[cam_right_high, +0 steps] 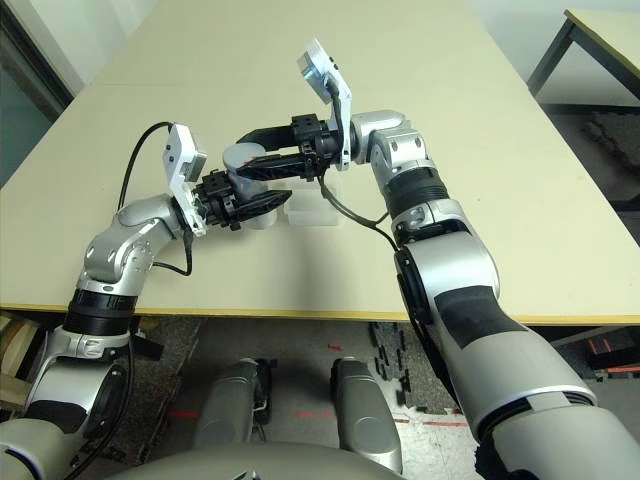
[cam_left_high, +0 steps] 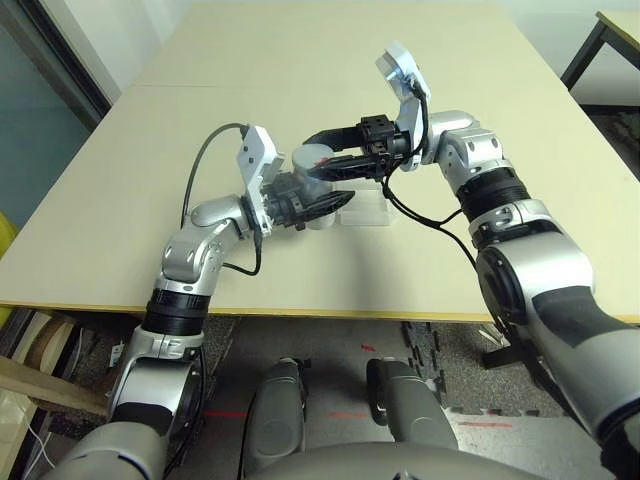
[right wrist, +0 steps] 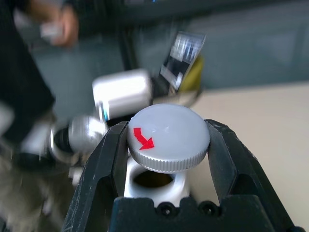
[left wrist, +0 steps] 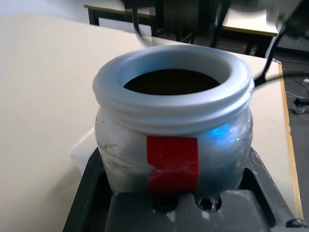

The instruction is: Pour the medicine from the bottle into the box.

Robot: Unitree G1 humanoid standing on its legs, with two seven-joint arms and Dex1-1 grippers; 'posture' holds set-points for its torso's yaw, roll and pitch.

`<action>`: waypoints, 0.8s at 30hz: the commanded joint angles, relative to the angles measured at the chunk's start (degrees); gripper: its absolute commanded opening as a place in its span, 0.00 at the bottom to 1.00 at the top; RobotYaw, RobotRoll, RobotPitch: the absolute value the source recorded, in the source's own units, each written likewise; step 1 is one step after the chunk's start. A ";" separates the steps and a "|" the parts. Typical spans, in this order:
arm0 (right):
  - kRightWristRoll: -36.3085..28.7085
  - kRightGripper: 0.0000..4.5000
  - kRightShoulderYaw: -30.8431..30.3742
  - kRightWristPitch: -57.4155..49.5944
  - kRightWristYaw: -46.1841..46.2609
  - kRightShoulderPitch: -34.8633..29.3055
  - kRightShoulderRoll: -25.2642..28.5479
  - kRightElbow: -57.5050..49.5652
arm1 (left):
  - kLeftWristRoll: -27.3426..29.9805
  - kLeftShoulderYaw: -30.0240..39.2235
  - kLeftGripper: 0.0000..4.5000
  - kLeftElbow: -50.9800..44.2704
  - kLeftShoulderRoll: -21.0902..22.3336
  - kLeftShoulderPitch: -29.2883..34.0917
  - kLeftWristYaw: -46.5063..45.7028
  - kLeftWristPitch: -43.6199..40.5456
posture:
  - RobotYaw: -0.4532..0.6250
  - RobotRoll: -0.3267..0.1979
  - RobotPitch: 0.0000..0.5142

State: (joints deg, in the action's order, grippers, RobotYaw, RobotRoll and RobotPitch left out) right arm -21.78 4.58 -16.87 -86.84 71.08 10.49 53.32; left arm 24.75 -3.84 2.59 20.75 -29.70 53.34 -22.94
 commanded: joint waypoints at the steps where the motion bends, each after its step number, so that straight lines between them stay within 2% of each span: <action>1: -3.79 0.57 3.67 -3.57 1.97 1.59 -0.06 -0.46 | -0.30 -0.85 0.58 -0.61 0.05 0.57 0.11 -0.37 | 0.38 0.62 0.28; 7: -5.62 0.57 7.34 -4.07 7.57 2.94 0.32 0.39 | -0.35 -0.87 0.58 -0.48 -0.08 0.62 -0.08 -0.25 | 0.38 0.62 0.28; 16: 3.00 0.57 3.54 2.31 19.66 1.15 3.34 2.52 | -0.53 -0.59 0.58 0.36 -0.52 0.08 -0.60 0.31 | 0.37 0.62 0.29; 24: 10.26 0.57 2.61 3.38 38.51 -2.14 8.76 2.69 | -0.62 0.17 0.58 1.42 -0.84 0.04 -1.37 1.54 | 0.36 0.62 0.29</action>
State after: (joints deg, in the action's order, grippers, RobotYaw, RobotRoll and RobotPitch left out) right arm -12.82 7.34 -13.82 -51.56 69.66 18.25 55.61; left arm 24.70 -3.52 3.35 20.13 -29.66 52.31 -22.02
